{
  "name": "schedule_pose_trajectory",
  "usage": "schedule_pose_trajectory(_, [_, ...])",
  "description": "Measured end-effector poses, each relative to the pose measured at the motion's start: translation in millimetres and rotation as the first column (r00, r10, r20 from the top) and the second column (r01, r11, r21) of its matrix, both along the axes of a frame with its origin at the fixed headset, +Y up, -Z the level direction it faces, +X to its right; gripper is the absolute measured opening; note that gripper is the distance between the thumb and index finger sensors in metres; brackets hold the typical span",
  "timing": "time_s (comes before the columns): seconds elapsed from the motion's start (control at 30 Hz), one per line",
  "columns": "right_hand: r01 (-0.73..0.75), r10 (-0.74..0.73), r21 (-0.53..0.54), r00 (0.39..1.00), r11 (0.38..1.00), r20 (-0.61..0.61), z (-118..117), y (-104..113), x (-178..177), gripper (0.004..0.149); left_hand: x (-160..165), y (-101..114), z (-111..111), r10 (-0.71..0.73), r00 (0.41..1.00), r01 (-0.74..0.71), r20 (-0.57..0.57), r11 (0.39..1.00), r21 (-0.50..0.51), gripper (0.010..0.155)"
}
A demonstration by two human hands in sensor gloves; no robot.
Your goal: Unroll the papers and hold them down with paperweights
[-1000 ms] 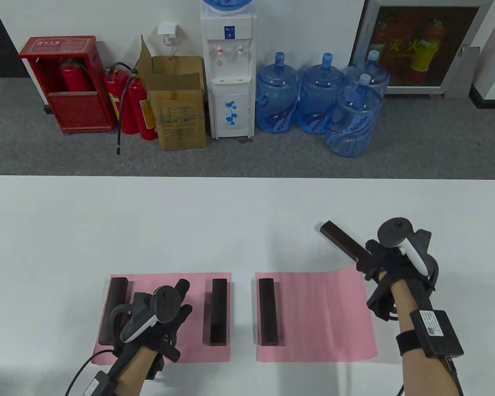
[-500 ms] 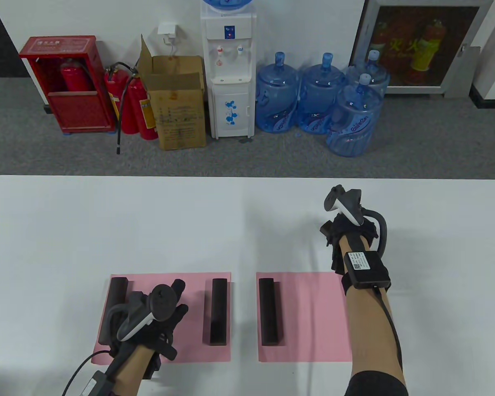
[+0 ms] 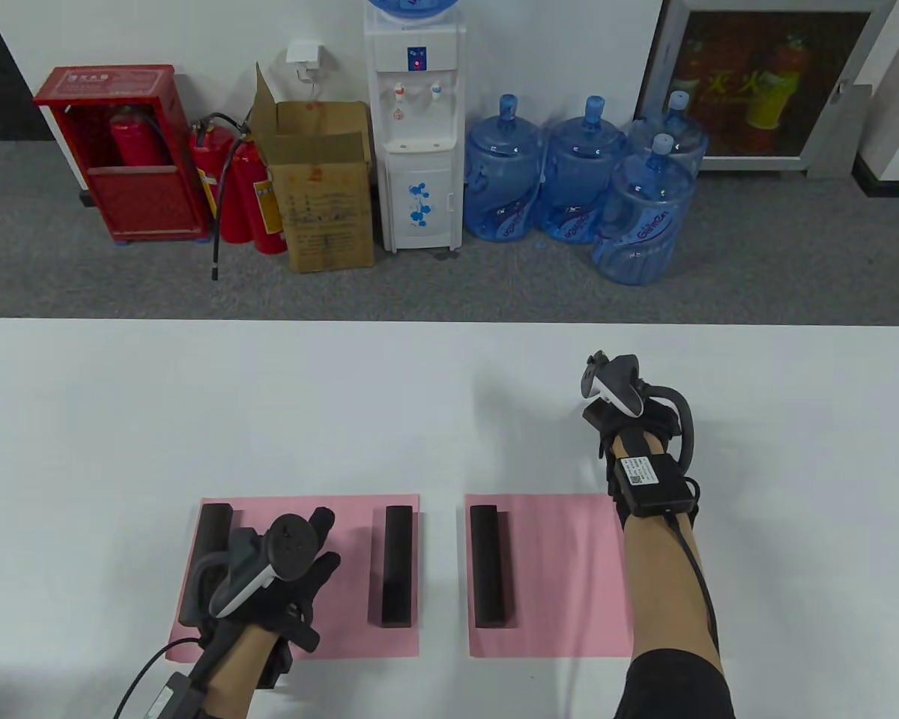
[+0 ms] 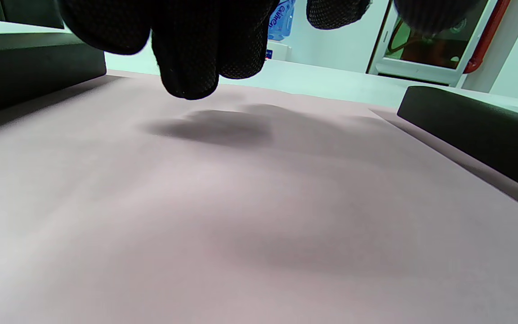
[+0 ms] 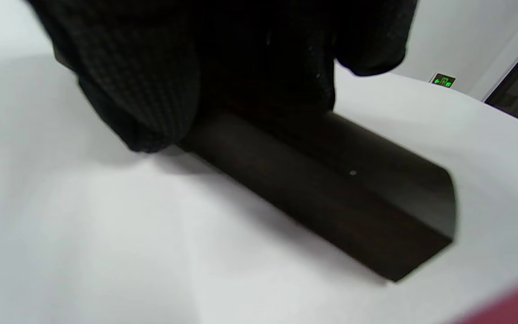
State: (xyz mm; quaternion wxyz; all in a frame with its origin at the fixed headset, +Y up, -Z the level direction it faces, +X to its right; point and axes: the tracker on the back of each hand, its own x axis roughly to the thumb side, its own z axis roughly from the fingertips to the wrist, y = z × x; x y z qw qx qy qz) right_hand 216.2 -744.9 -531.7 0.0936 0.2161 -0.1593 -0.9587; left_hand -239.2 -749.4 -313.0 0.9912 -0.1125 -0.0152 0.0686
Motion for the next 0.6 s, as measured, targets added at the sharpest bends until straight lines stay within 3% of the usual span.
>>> schedule_pose_trajectory(0.27, [0.061, -0.065, 0.111, 0.997, 0.992, 0.033, 17.0, 54.5, 11.2, 0.079, 0.0, 0.0, 0.0, 0.006, 1.000, -0.006, 0.005, 1.000, 0.005, 0.066])
schedule_pose_trajectory(0.47, [0.071, -0.061, 0.213, 0.997, 0.975, -0.052, 58.5, 112.1, 7.5, 0.081, -0.6, 0.1, 0.1, 0.003, 1.000, -0.004, 0.007, 1.000, 0.007, 0.066])
schedule_pose_trajectory(0.6, [0.132, -0.099, 0.217, 0.983, 0.967, -0.155, 91.3, 125.1, -2.0, 0.085, -0.3, -0.2, 0.4, 0.009, 1.000, -0.009, 0.013, 1.000, 0.000, 0.066])
